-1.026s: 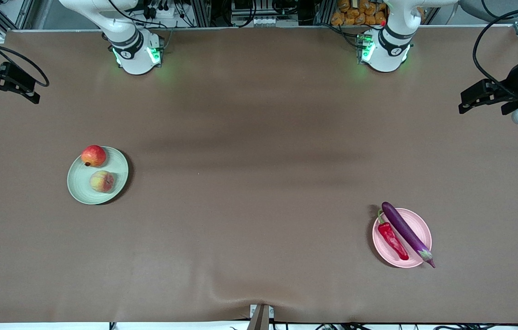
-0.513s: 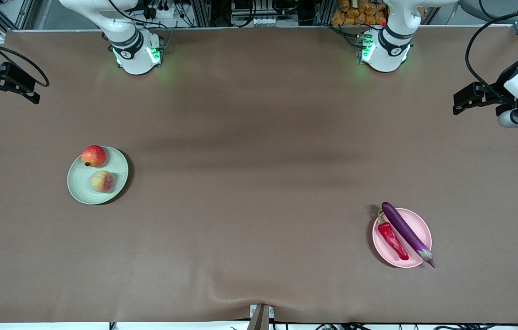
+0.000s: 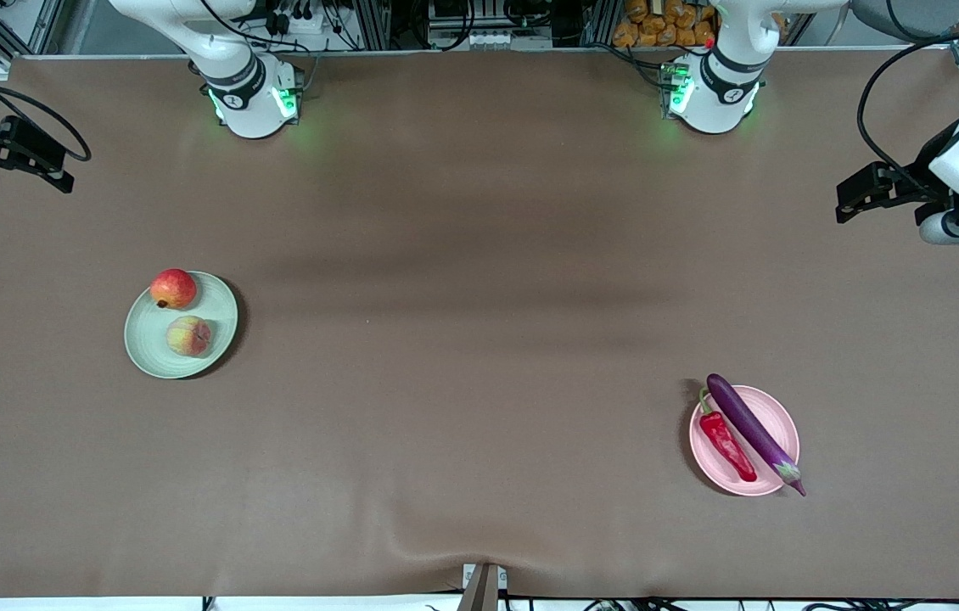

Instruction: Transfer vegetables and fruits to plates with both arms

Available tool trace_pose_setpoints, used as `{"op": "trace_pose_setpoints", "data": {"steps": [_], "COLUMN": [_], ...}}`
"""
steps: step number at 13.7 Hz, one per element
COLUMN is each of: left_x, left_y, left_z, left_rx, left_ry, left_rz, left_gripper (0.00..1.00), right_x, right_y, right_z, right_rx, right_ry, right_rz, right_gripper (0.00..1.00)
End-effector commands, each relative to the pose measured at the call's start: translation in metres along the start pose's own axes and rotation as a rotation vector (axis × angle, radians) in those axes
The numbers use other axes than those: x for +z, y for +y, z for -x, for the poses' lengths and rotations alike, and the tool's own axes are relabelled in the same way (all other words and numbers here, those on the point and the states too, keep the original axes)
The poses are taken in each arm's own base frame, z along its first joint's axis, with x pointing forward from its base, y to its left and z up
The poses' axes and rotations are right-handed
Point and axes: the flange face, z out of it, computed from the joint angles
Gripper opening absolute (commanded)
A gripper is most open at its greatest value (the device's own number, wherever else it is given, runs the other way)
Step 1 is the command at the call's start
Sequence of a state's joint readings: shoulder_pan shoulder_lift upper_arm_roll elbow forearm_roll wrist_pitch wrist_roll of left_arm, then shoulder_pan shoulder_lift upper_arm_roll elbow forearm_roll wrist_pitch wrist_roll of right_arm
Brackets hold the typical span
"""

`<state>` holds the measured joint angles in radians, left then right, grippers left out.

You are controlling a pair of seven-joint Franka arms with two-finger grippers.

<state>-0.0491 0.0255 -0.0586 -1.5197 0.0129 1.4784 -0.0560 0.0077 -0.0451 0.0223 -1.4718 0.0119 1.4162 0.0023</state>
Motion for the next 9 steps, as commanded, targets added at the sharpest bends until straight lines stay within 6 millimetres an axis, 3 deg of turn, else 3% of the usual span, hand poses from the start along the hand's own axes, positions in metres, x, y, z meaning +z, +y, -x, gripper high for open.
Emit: {"op": "trace_pose_setpoints", "data": {"steps": [1,9], "left_x": [-0.0029,-0.006], "left_y": [-0.0012,-0.0004], "left_z": [0.0035,0.0064], "left_rx": [0.005,0.006], "left_ry": [0.014,0.017], "left_rz": [-0.016,-0.017], "left_gripper": [1.0,1.0], "right_x": [-0.0039,-0.0039], "right_y": [0.0038,0.0029], "right_z": [-0.002,-0.002], "right_rx": [-0.006,-0.006], "right_ry": [0.001,0.001], "right_rz": [0.003,0.001], "right_gripper": [1.0,1.0]}}
